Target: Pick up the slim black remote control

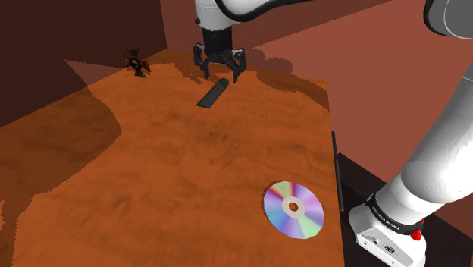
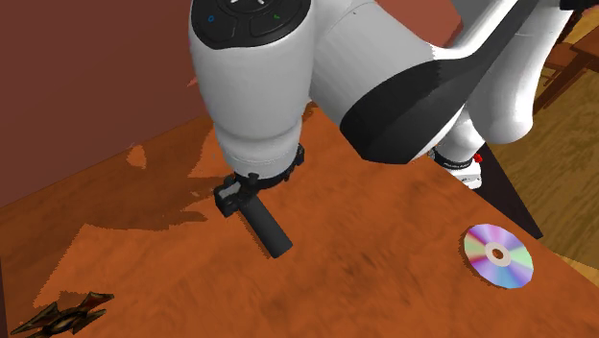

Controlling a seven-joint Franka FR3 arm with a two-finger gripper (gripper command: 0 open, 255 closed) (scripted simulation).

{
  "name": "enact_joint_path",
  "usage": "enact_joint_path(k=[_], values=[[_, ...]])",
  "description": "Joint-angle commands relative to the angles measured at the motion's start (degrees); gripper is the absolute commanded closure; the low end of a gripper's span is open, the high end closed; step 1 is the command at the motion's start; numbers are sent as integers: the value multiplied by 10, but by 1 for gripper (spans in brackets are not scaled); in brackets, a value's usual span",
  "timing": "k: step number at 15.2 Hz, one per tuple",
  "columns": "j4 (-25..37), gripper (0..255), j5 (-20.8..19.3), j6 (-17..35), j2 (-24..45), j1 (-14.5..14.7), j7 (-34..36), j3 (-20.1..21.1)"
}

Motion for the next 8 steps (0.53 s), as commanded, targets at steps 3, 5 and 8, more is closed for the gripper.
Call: enact_joint_path(k=[3, 5, 8], values=[[49, 0, -51, -10, 65, 32, 58, -15], [35, 0, -53, 4, 66, 30, 62, -16], [15, 0, -56, 25, 68, 28, 68, -18]])
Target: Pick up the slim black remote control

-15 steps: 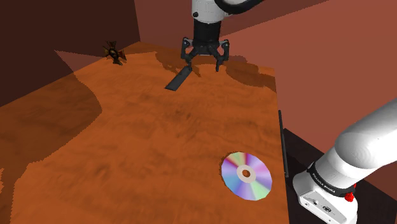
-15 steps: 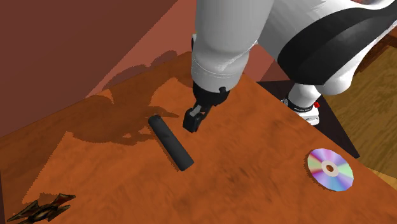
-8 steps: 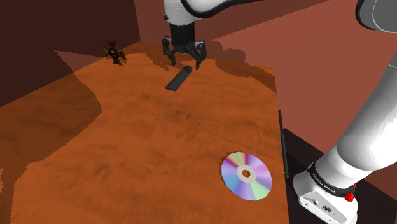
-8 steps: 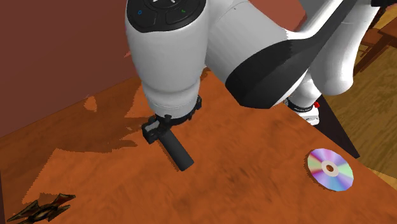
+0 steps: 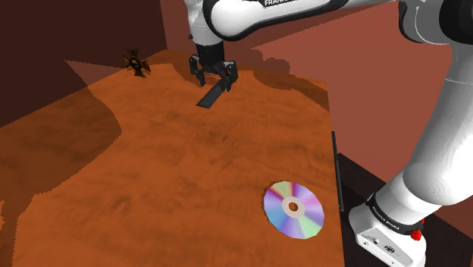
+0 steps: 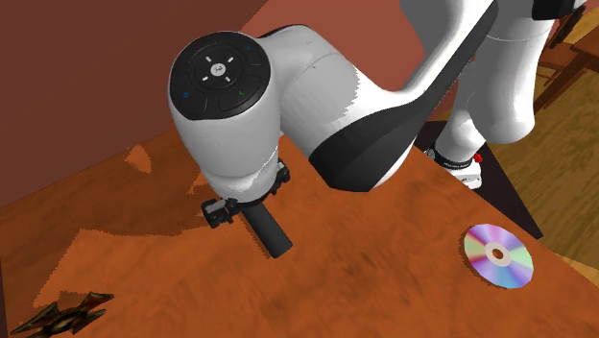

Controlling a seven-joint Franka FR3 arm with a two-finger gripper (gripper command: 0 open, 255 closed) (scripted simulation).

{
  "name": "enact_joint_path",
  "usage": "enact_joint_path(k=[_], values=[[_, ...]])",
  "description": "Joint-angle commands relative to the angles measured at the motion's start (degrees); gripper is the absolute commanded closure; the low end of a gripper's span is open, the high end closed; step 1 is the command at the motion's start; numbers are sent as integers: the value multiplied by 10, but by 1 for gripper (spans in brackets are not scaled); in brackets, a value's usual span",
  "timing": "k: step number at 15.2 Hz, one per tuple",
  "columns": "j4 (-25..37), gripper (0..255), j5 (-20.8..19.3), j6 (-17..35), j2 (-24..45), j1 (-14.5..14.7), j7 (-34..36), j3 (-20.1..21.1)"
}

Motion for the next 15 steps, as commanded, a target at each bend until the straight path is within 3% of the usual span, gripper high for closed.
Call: enact_joint_path(k=[1, 2, 3, 15], values=[[-11, 0, -3, 12, 2, -1, 4, -1], [-11, 0, -3, 12, 2, -1, 4, -1], [-11, 255, -2, 12, 2, -1, 4, -1], [9, 255, 1, -8, 0, 1, -2, 1]])
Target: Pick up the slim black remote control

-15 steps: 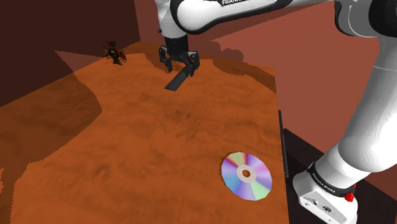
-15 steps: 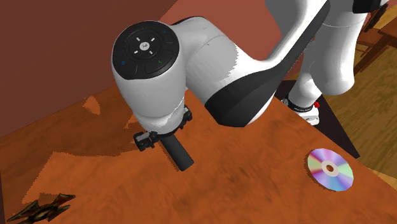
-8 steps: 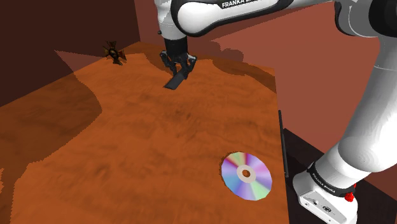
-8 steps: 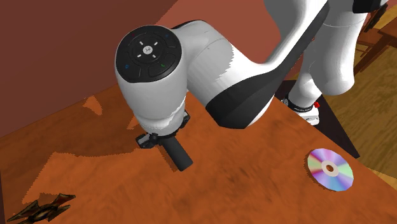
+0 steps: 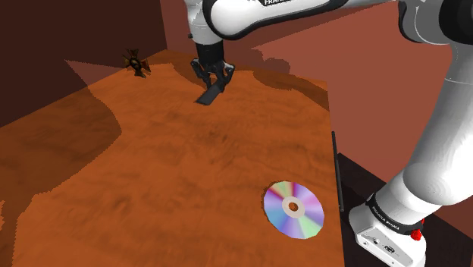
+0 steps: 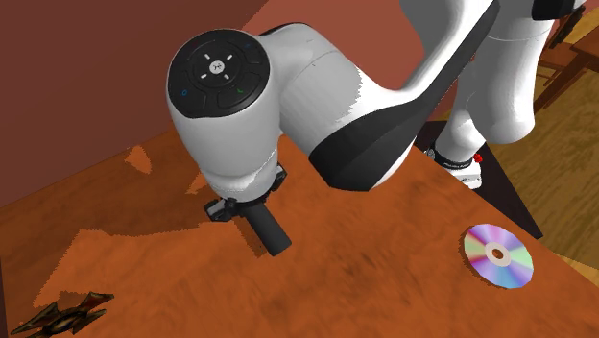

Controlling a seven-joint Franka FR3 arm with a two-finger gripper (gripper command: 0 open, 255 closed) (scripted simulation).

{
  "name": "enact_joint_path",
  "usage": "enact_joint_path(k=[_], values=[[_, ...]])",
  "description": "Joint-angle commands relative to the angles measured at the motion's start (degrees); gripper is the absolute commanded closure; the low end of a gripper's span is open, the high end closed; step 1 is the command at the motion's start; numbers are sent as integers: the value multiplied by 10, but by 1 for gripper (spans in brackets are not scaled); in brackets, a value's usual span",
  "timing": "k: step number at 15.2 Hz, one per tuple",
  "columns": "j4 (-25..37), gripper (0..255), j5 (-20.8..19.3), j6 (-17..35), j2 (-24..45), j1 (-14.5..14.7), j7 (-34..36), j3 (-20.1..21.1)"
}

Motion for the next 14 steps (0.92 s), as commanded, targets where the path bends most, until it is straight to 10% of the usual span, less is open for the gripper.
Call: enact_joint_path(k=[1, 14], values=[[12, 255, 2, -13, -2, 1, -4, 1], [103, 255, 4, -97, 2, 18, -24, 4]])
